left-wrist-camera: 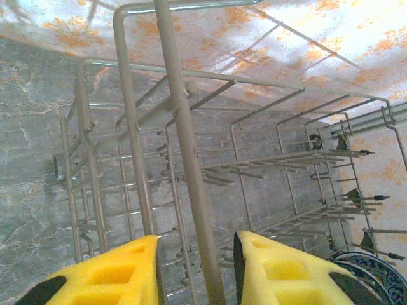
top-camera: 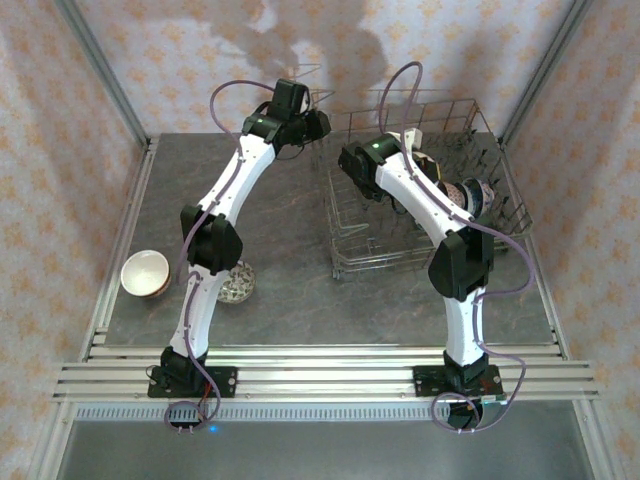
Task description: Load the bowls into the dish rack
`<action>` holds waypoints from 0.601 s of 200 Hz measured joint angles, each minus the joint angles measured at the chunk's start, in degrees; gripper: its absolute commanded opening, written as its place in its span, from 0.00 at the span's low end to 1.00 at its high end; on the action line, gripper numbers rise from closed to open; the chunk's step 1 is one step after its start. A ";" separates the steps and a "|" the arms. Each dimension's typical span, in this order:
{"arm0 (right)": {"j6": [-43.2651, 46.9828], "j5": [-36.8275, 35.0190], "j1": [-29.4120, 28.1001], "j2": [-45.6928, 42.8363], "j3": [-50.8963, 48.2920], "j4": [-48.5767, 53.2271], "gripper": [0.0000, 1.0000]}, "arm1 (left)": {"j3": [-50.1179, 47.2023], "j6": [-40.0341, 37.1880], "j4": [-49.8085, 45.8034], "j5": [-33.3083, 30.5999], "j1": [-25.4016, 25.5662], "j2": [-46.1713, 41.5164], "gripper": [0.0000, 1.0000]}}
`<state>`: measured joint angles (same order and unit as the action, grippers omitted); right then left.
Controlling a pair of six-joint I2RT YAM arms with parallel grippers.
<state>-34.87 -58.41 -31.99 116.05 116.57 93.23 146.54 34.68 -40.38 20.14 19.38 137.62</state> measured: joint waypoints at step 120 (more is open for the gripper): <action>1.55 0.39 -0.48 -1.57 -0.39 0.00 0.00 | -20.52 7.43 8.72 -2.64 0.79 -11.98 0.03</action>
<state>-33.32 -58.02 -32.47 114.48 116.18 93.23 126.02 42.11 -31.66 17.50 20.16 125.64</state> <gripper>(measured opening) 0.080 0.127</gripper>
